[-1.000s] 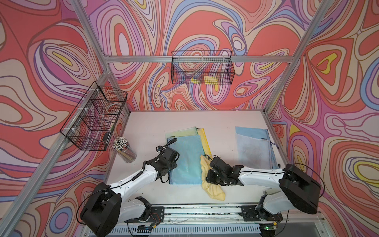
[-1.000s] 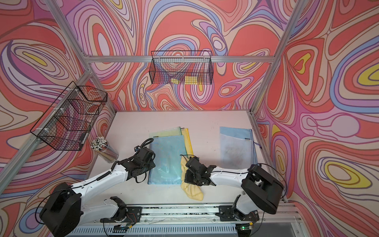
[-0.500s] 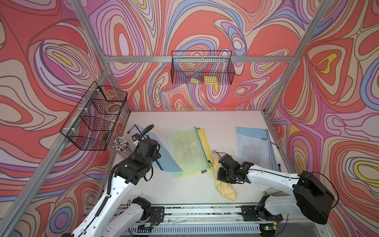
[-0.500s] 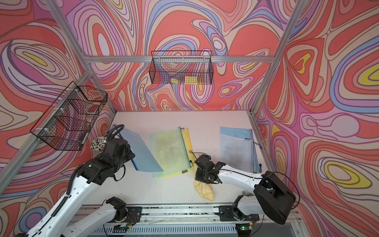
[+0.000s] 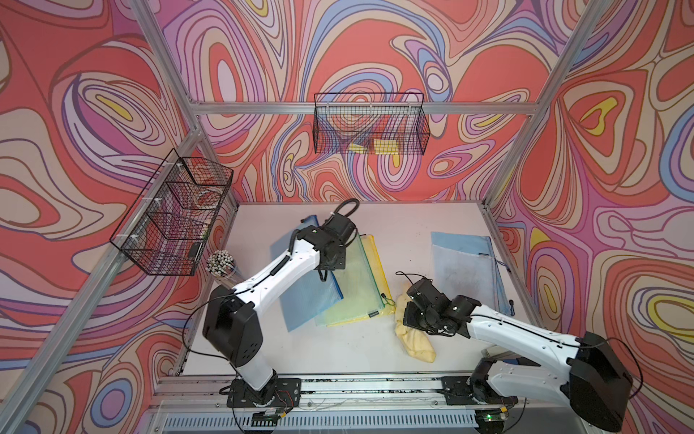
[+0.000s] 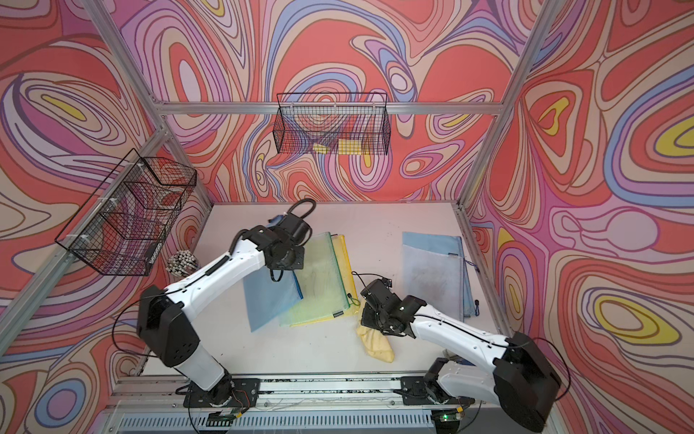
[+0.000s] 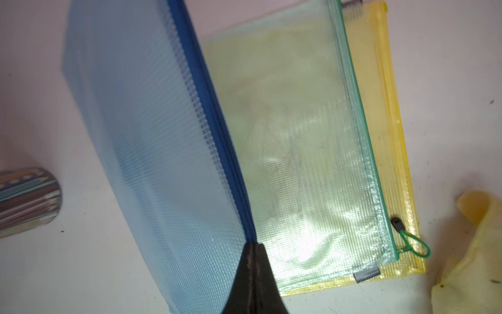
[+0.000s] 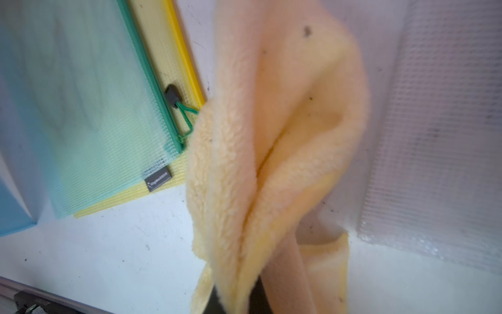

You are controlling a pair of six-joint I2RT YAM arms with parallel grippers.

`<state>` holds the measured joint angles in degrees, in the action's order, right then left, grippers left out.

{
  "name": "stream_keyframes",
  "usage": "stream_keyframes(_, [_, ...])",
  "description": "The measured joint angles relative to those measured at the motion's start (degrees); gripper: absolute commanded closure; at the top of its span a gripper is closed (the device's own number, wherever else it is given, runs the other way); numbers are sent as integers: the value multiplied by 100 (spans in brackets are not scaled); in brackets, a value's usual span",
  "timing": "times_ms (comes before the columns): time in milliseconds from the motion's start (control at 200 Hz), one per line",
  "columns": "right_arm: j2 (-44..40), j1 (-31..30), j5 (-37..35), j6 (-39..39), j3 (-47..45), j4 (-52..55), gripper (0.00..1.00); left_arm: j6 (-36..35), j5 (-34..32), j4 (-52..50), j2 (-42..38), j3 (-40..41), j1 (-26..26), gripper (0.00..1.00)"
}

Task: Wipe the document bag
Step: Adjust the document bag at the center of the board, then pick up the document bag.

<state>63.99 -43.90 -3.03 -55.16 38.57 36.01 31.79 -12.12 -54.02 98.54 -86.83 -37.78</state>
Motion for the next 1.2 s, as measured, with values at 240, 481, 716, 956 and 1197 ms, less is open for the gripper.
stream_keyframes(240, [-861, 33, -584, 52, 811, 1099, 100, 63, 706, 243, 1123, -949, -1058, 100])
stream_keyframes(481, [-835, 33, -813, 238, 1123, 1482, 100, 435, 1510, 1174, 1683, -647, -1497, 33])
stream_keyframes(716, [63, 35, -848, 610, 1567, 1191, 100, 621, 1554, 2387, 603, 713, -1460, 4])
stream_keyframes(956, [1523, 37, -782, 1099, 2326, 431, 100, 804, 800, 2903, -1705, 1934, -988, 6])
stream_keyframes(1197, [3027, 125, -579, 1432, 2487, -442, 100, 1353, 960, 3008, -2942, 4557, 146, 14])
